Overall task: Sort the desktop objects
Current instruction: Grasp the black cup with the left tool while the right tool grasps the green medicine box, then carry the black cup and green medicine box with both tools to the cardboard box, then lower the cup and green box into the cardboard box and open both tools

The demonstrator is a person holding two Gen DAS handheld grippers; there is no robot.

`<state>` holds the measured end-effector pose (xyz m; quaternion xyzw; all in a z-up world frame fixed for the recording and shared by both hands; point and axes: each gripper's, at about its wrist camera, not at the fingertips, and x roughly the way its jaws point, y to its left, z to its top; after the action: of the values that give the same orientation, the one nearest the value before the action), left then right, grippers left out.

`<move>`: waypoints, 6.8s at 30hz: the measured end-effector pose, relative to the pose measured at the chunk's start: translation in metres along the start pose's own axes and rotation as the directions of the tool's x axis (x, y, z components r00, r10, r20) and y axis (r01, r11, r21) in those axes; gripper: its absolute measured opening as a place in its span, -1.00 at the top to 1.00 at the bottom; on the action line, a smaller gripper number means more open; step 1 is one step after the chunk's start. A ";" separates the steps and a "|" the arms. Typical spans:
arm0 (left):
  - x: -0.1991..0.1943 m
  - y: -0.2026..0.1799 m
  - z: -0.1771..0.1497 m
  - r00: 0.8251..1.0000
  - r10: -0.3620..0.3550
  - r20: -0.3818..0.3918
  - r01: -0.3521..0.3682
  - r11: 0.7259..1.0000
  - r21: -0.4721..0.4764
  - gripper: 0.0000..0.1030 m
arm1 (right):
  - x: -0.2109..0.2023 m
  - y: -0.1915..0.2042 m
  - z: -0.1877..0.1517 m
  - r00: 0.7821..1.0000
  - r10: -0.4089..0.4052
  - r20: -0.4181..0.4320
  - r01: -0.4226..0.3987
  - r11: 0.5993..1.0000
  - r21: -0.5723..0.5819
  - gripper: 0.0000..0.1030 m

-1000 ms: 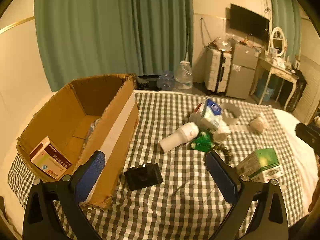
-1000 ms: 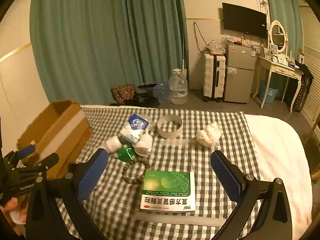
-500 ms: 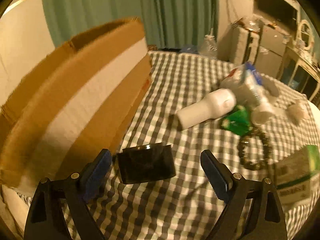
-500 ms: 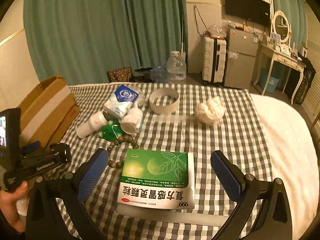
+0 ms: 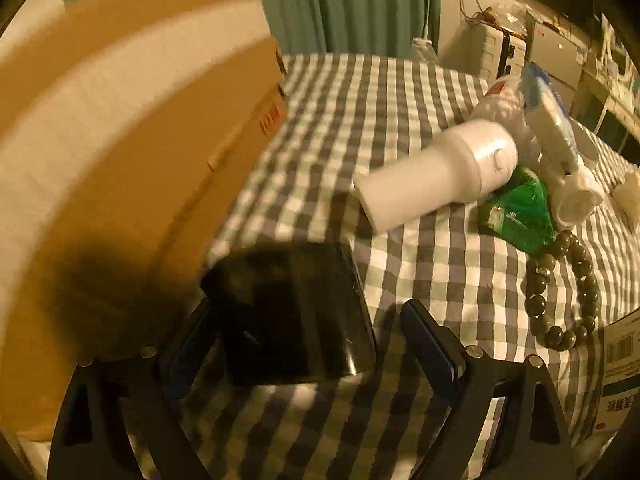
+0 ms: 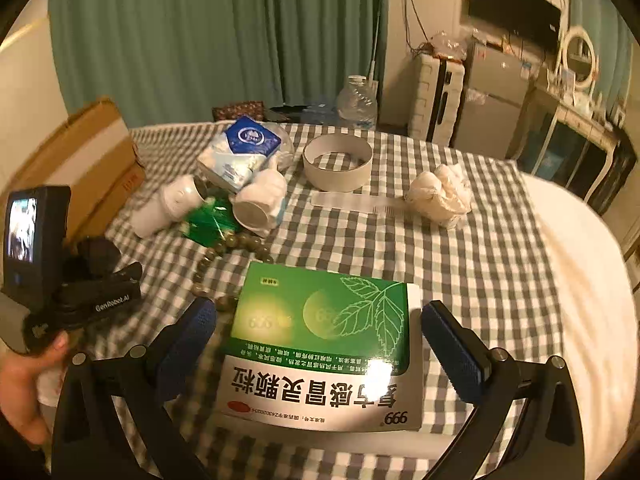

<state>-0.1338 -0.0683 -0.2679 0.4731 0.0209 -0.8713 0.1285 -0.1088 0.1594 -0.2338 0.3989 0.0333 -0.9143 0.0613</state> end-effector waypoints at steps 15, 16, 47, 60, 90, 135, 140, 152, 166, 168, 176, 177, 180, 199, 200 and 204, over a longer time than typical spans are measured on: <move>-0.026 -0.020 -0.012 0.974 -0.226 -0.020 0.227 0.970 0.085 0.30 | 0.011 0.002 -0.006 0.989 -0.141 -0.037 0.138 0.987 -0.077 -1.00; -0.028 -0.021 -0.011 0.972 -0.236 -0.022 0.237 0.968 0.088 0.37 | 0.011 0.001 -0.006 0.990 -0.138 -0.038 0.136 0.988 -0.071 -1.00; -0.066 -0.038 0.012 0.947 -0.315 0.065 0.304 0.942 0.141 0.46 | 0.019 -0.029 -0.017 0.986 0.046 -0.158 -0.014 0.980 0.199 -0.99; -0.094 -0.032 0.007 0.946 -0.311 0.092 0.294 0.942 0.162 0.46 | 0.014 -0.027 -0.017 0.995 0.024 -0.098 -0.007 0.985 0.172 -0.77; -0.209 0.017 -0.007 0.908 -0.326 0.261 0.286 0.941 0.181 0.46 | -0.128 0.017 0.012 0.981 -0.018 0.193 -0.006 0.993 0.121 -0.76; -0.165 0.213 0.075 0.947 -0.128 0.295 0.163 0.982 -0.097 0.46 | -0.112 0.214 0.132 0.929 0.269 0.254 -0.237 0.960 -0.149 -0.77; -0.147 0.229 0.075 0.957 -0.118 0.266 0.152 0.982 -0.110 0.46 | -0.092 0.248 0.138 0.922 0.307 0.237 -0.264 0.944 -0.196 -0.77; -0.105 0.242 0.080 0.971 -0.124 0.206 0.149 0.982 -0.114 0.46 | -0.038 0.290 0.149 0.922 0.346 0.176 -0.306 0.927 -0.217 -0.77; -0.057 0.242 0.079 0.987 -0.122 0.107 0.135 0.984 -0.117 0.46 | 0.019 0.323 0.153 0.945 0.326 0.030 -0.308 0.915 -0.261 -0.77; -0.052 0.240 0.078 0.989 -0.122 0.087 0.132 0.985 -0.114 0.46 | 0.028 0.327 0.151 0.949 0.314 -0.009 -0.305 0.914 -0.270 -0.78; -0.044 0.235 0.077 0.992 -0.117 0.051 0.122 0.987 -0.105 0.45 | 0.049 0.336 0.135 0.955 0.275 -0.112 -0.297 0.905 -0.304 -0.79; -0.043 0.235 0.077 0.992 -0.121 0.046 0.126 0.986 -0.108 0.45 | 0.048 0.335 0.136 0.955 0.275 -0.111 -0.296 0.906 -0.303 -0.79; -0.043 0.234 0.075 0.992 -0.117 0.045 0.121 0.987 -0.101 0.43 | 0.046 0.336 0.139 0.956 0.275 -0.106 -0.294 0.908 -0.297 -0.81; -0.102 0.234 0.095 0.984 -0.069 0.166 0.084 0.992 -0.090 -0.38 | -0.010 0.332 0.164 0.947 0.319 0.040 -0.295 0.911 -0.290 -0.99; -0.106 0.234 0.095 0.983 -0.068 0.173 0.086 0.992 -0.094 -0.38 | -0.014 0.331 0.166 0.945 0.322 0.049 -0.296 0.912 -0.285 -0.99; -0.126 0.233 0.098 0.976 -0.067 0.209 0.090 0.991 -0.099 -0.53 | -0.030 0.324 0.169 0.941 0.330 0.069 -0.302 0.916 -0.264 -0.99</move>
<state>-0.0918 -0.2828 -0.0898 0.3720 0.0732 -0.9174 0.1208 -0.1666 -0.1772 -0.1007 0.3362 0.0797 -0.9017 0.2600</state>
